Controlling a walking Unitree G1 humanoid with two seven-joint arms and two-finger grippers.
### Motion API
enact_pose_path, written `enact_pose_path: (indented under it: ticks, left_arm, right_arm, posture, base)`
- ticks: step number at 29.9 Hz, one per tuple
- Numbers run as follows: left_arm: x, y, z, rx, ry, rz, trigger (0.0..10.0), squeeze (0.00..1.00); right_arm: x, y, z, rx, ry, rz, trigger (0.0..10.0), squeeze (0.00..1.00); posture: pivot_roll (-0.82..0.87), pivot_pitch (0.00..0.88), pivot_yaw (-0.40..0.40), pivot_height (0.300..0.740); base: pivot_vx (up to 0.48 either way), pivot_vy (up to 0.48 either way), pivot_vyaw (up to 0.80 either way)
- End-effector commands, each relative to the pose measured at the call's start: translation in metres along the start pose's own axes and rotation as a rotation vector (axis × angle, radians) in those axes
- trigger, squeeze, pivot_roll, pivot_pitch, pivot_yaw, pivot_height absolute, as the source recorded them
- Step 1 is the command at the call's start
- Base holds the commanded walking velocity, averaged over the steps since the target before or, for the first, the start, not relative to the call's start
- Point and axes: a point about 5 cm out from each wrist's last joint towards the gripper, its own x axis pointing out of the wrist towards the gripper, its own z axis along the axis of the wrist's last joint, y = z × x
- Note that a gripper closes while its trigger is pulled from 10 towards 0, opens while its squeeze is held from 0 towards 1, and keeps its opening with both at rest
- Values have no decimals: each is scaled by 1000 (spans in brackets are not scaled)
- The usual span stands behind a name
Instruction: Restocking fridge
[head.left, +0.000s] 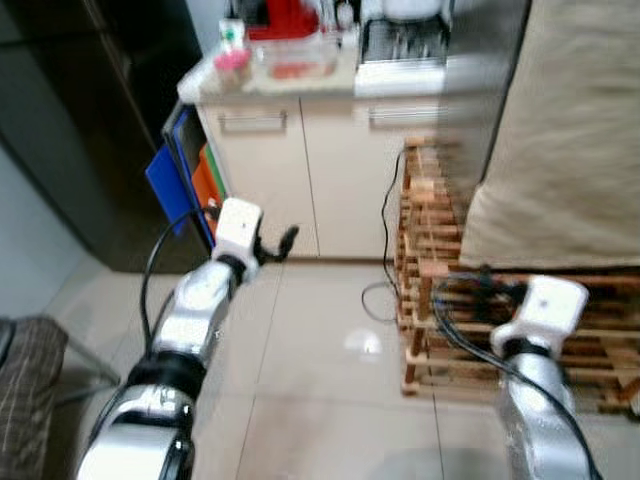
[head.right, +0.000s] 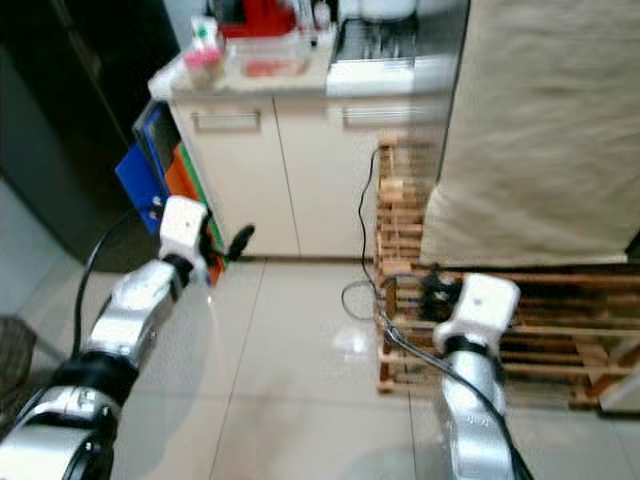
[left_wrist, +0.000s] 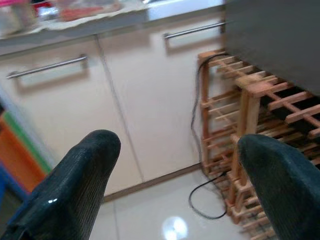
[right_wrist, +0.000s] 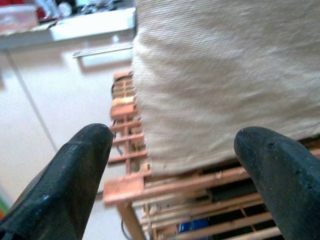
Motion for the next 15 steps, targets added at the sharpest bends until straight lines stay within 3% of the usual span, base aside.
enact_pose_path:
  ticks: [1, 7, 9, 15]
  left_arm:
    - [5, -9, 7, 8, -31, -53, 10000, 0]
    - [9, -13, 9, -2, -38, -81, 10000, 0]
    - [8, -16, 4, -67, -17, -77, 10000, 0]
    - [2, -27, -6, -82, -18, -99, 10000, 0]
  right_arm:
    - [-1, -7, -3, 0, 4, -16, 10000, 0]
    - [1, -7, -2, -11, -13, -6, 10000, 0]
    - [3, -6, 0, -15, -23, 2, 10000, 0]
    - [3, -4, 1, -22, -28, 13, 10000, 0]
  posture:
    - [-71, 0, 124, 723]
    - [-83, 0, 126, 723]
    - [-94, 0, 125, 723]
    - [-87, 0, 109, 723]
  base:
    - [0, 480, -675]
    - [0, 480, -670]
    - [0, 465, -663]
    - [0, 465, -667]
